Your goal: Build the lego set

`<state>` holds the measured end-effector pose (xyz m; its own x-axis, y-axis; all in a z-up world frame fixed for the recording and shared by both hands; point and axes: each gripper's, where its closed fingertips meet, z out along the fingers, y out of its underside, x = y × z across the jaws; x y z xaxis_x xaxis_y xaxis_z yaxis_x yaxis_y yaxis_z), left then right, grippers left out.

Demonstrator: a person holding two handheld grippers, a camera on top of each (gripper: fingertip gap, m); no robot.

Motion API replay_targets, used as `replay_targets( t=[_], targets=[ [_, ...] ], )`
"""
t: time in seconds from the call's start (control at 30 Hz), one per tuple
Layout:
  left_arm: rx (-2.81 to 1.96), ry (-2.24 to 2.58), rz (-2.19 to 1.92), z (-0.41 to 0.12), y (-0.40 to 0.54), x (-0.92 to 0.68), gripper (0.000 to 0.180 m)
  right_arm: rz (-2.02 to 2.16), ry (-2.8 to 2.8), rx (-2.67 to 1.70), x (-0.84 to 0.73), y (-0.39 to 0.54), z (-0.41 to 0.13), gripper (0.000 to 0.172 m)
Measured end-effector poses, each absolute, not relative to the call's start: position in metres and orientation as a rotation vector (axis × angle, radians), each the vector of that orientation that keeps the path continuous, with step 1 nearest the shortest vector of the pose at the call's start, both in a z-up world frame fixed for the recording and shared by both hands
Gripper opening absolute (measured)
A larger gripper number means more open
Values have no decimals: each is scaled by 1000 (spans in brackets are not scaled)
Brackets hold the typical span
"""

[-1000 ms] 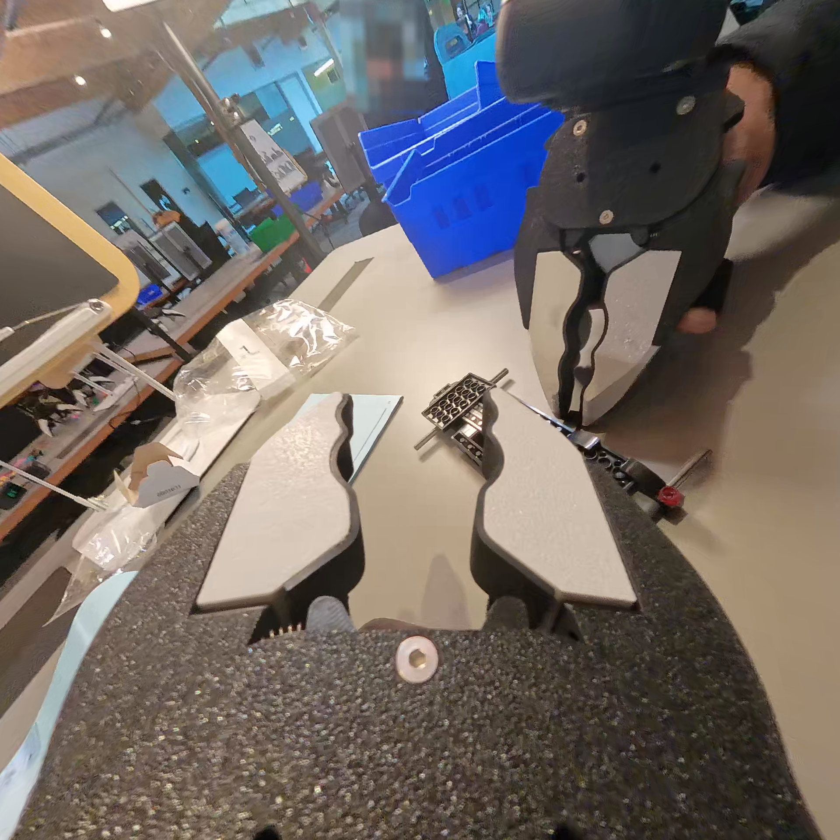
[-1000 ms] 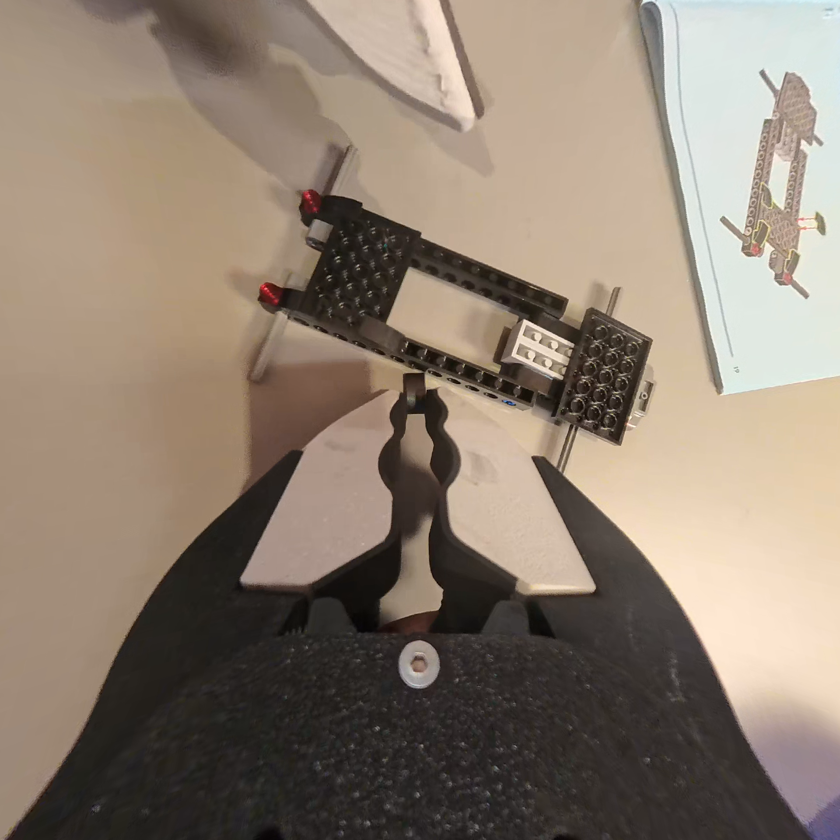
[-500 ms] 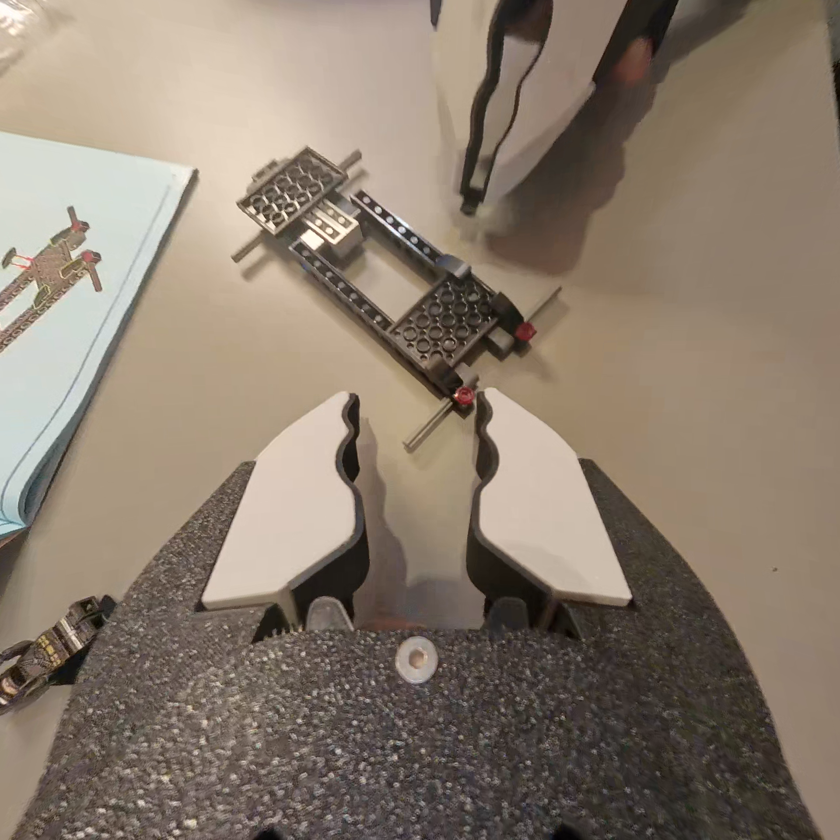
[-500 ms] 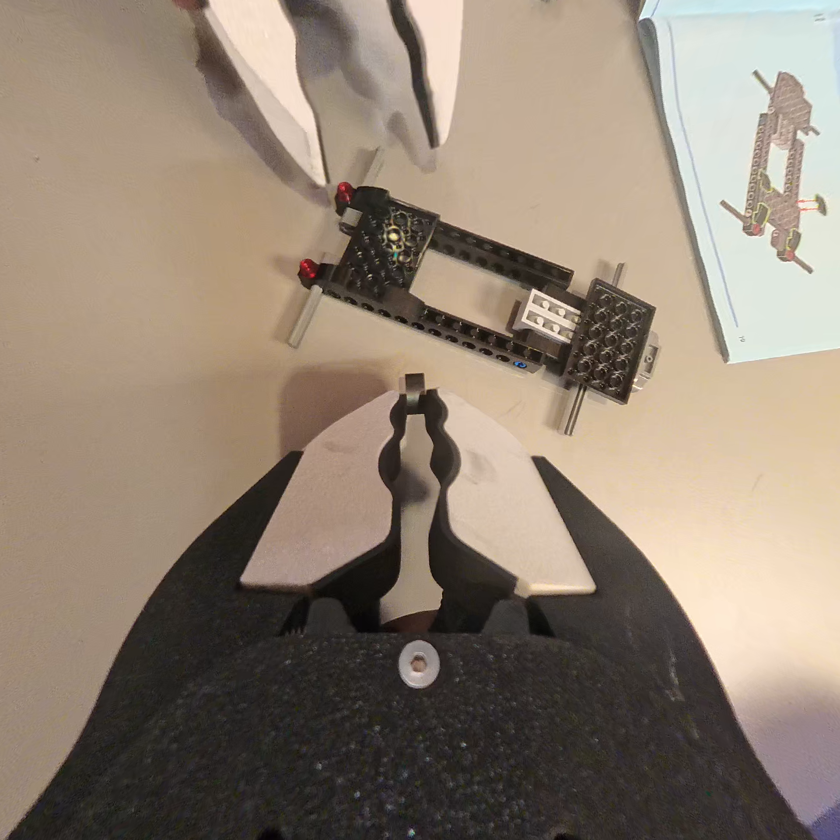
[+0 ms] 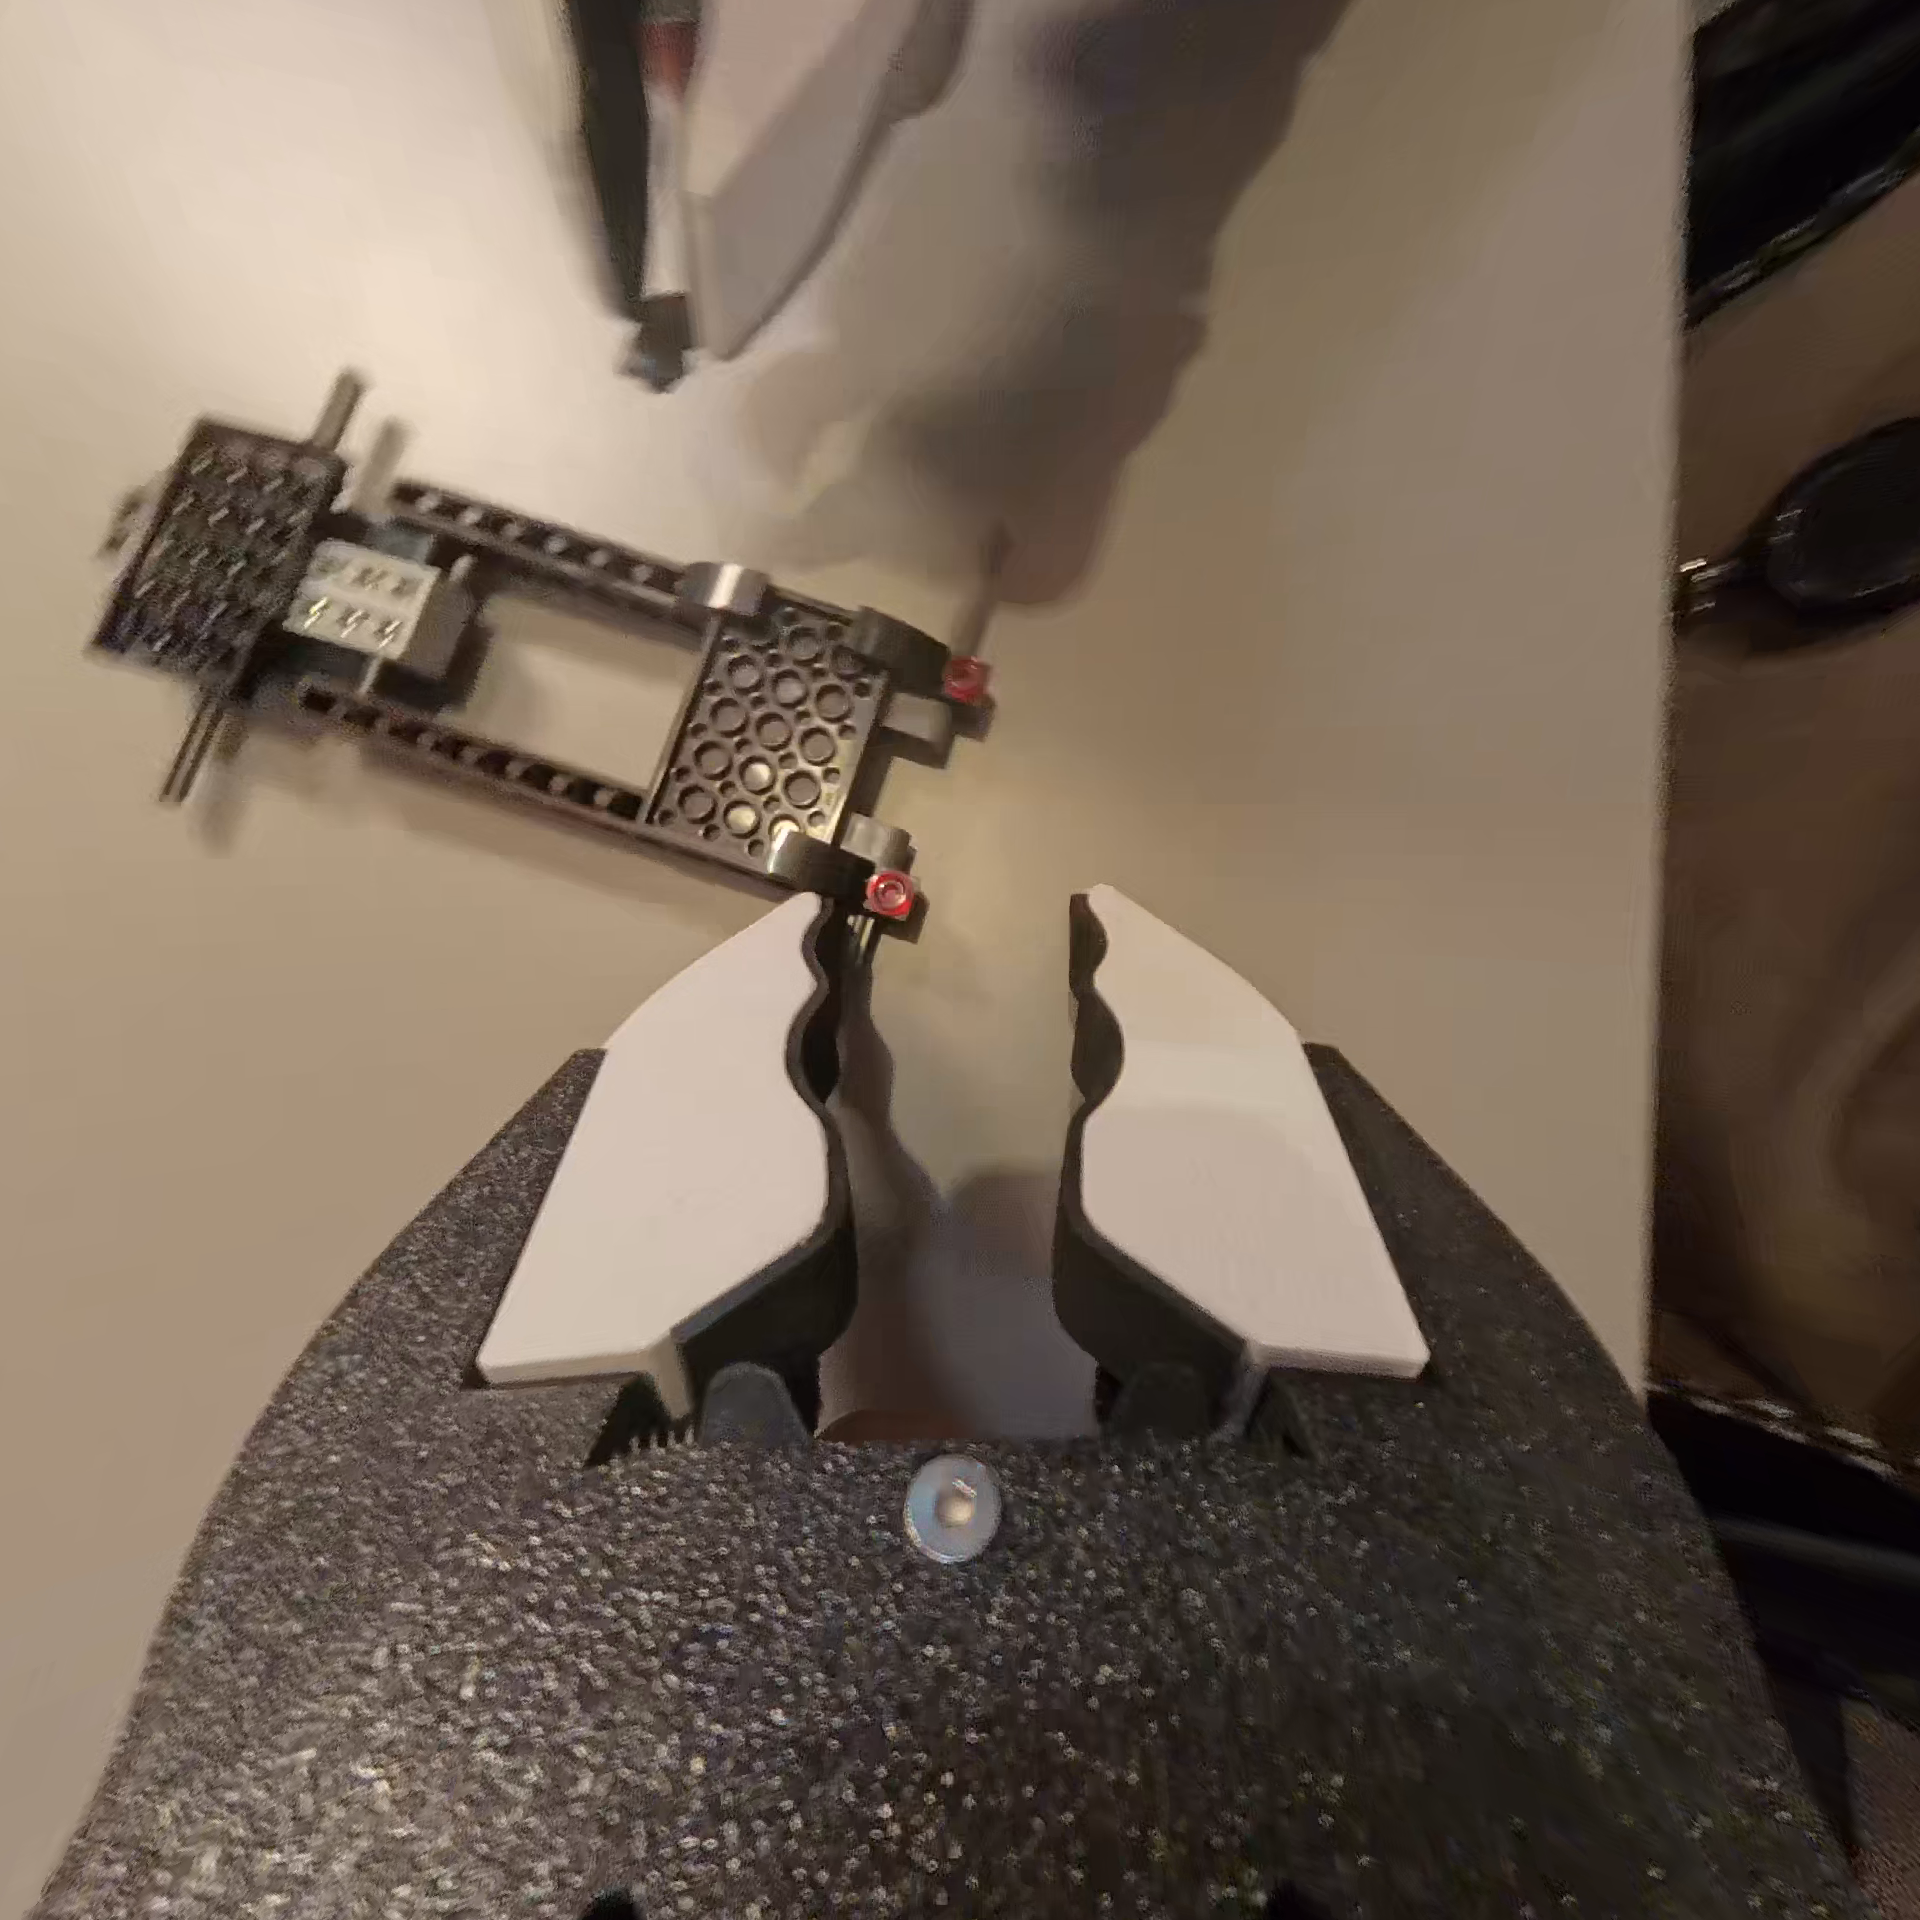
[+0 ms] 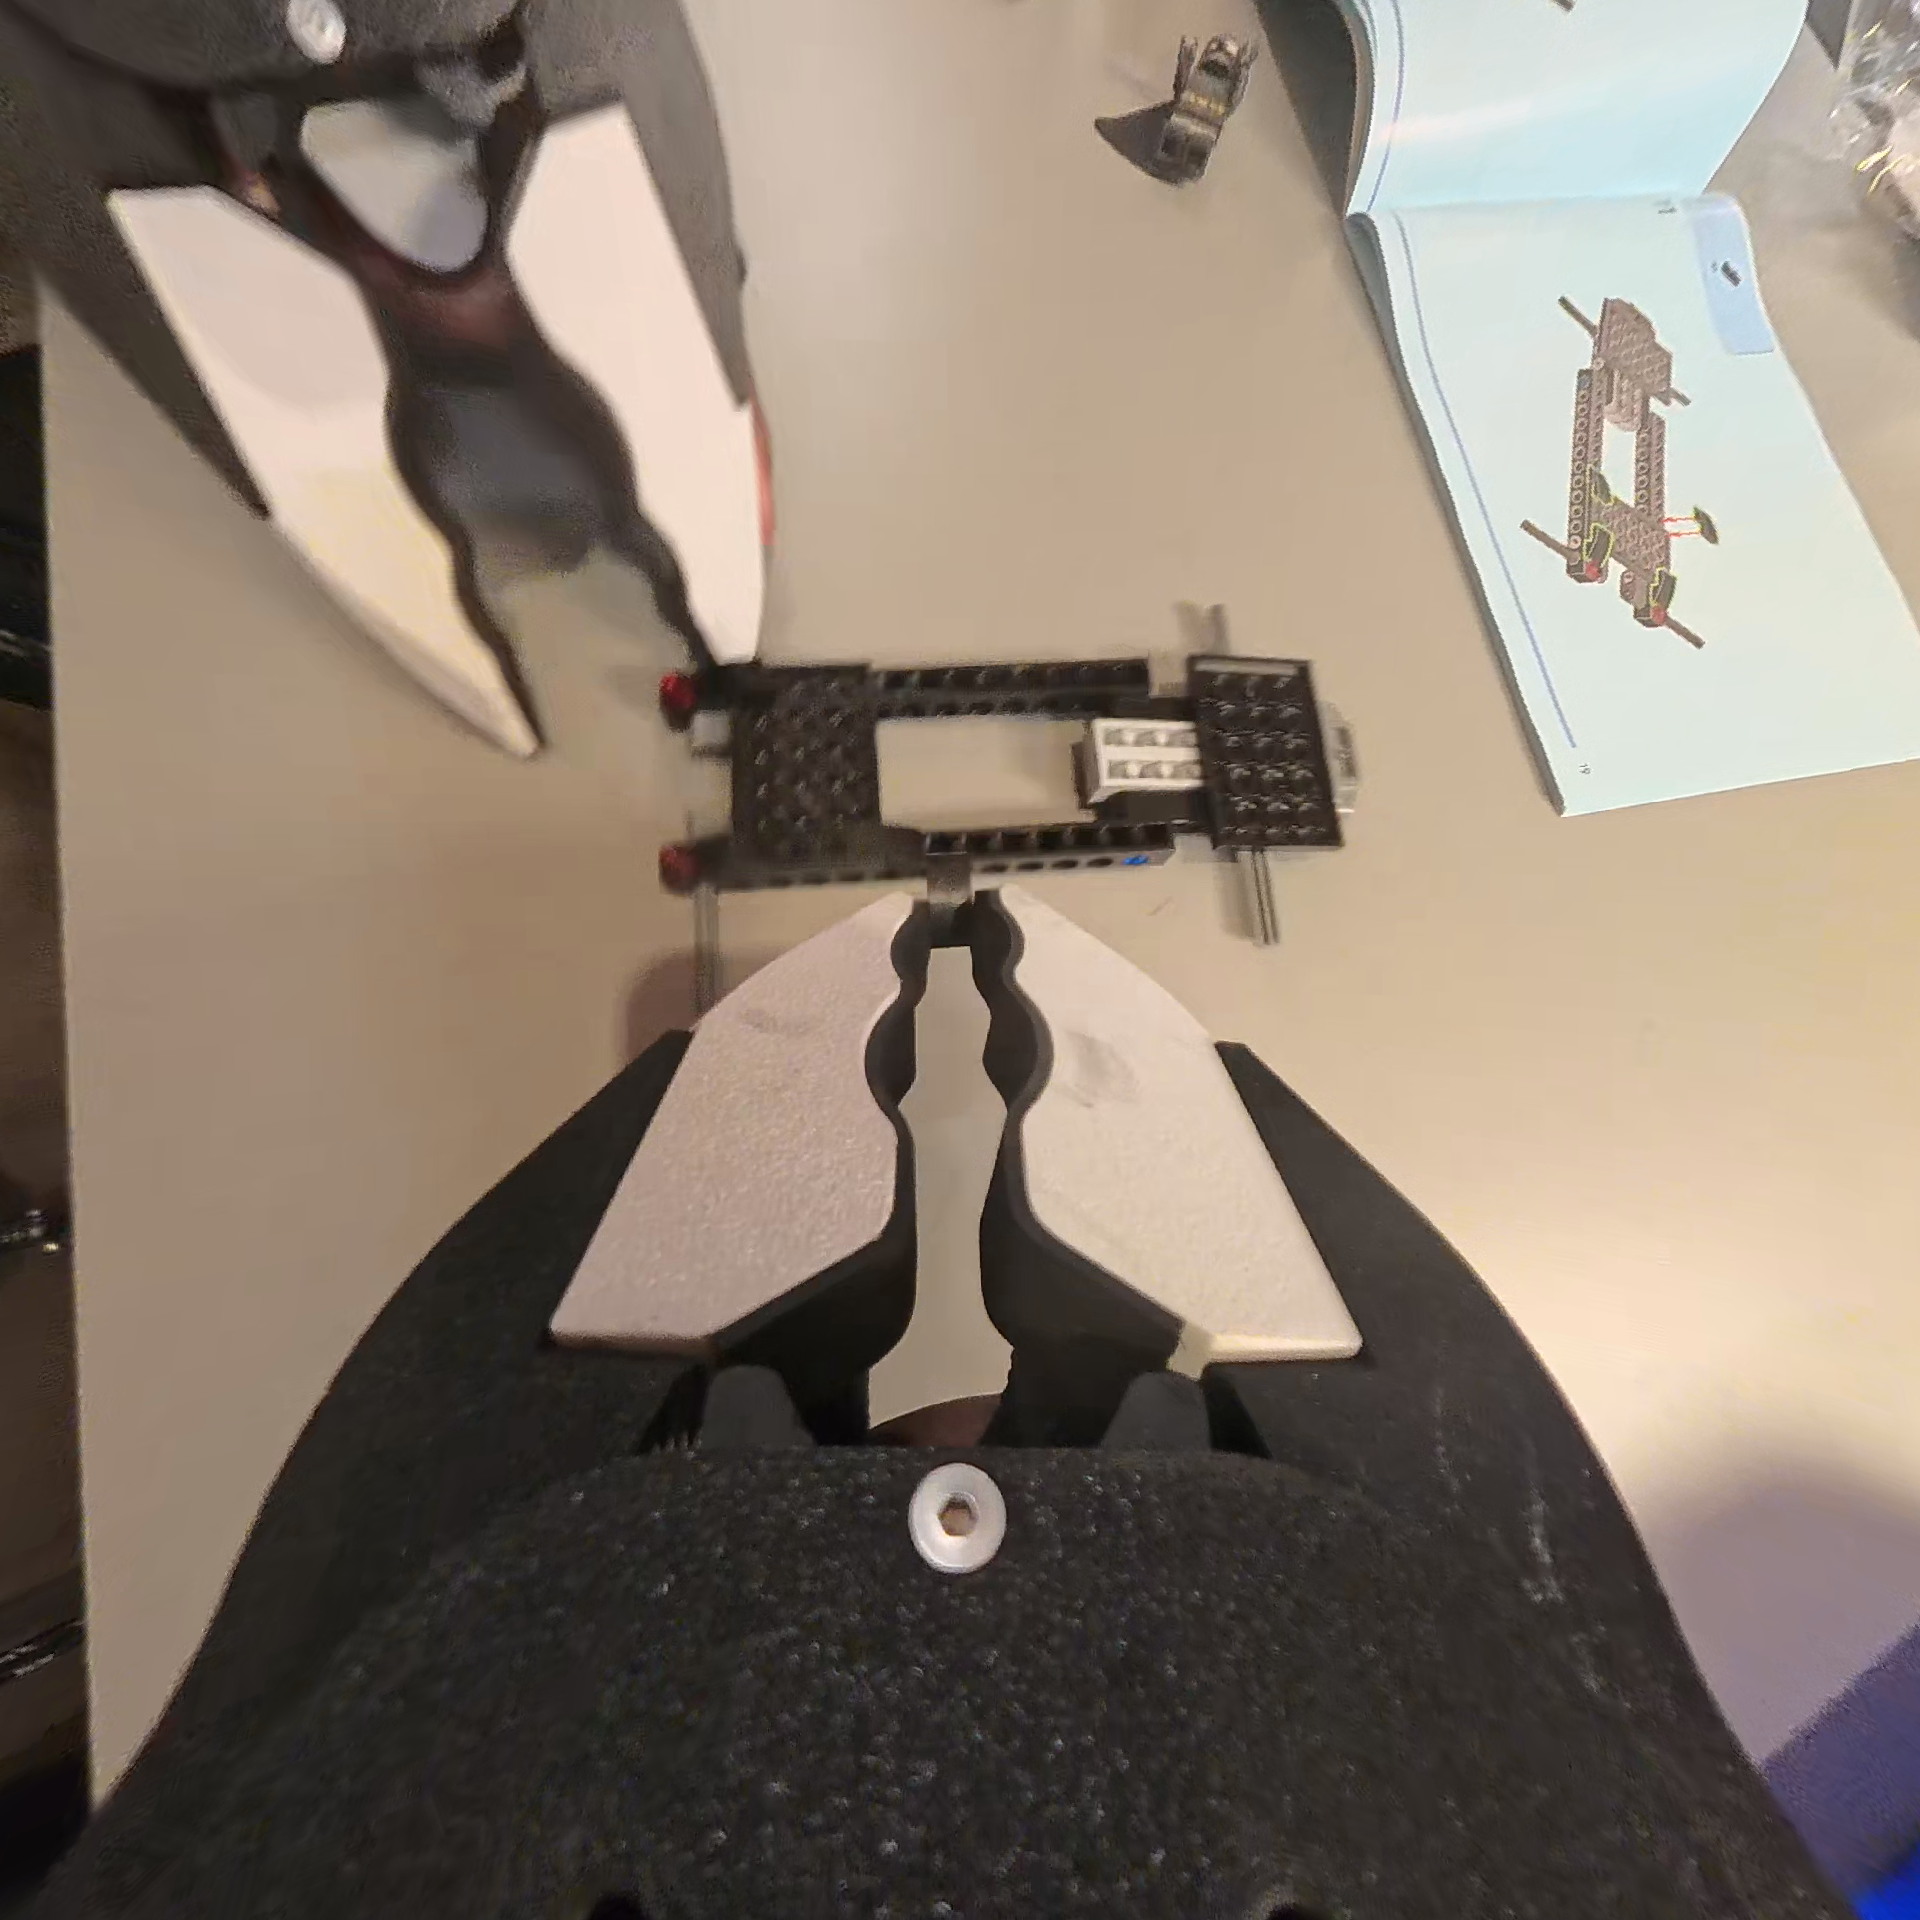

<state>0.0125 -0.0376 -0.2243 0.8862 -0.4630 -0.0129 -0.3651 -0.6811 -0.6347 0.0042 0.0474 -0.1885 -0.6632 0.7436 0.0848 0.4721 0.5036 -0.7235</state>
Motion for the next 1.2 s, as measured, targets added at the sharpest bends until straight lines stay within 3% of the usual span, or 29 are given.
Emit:
replay_targets(
  t=[0.23, 0.43, 0.7, 0.8, 0.9, 1.03, 1.2],
  targets=[
    [-2236, 642, -85, -185, -25, -3, 48, 1060, -2333, -1036, 10, 48, -171, 8],
    [-2058, 1211, 350, -175, -7, -62, 51, 1083, -2395, -1023, 8, 45, -174, 8],
    [-1995, 1780, 142, -207, 12, -40, 50, 1194, -2413, -1005, 8, 47, -169, 8],
    [-2021, 1890, 64, -222, 13, -37, 37, 1201, -2431, -1004, 10, 46, -173, 8],
    [-2028, 1878, 45, -225, 17, -31, 19, 1196, -2439, -1011, 11, 48, -175, 8],
    [-2236, 1678, 122, -225, 16, -29, 18, 1186, -2423, -1036, 13, 53, -173, 8],
    [-2607, 830, 24, -222, 15, -6, 25, 1158, -2411, -1038, 14, 55, -169, 8]
  ],
)
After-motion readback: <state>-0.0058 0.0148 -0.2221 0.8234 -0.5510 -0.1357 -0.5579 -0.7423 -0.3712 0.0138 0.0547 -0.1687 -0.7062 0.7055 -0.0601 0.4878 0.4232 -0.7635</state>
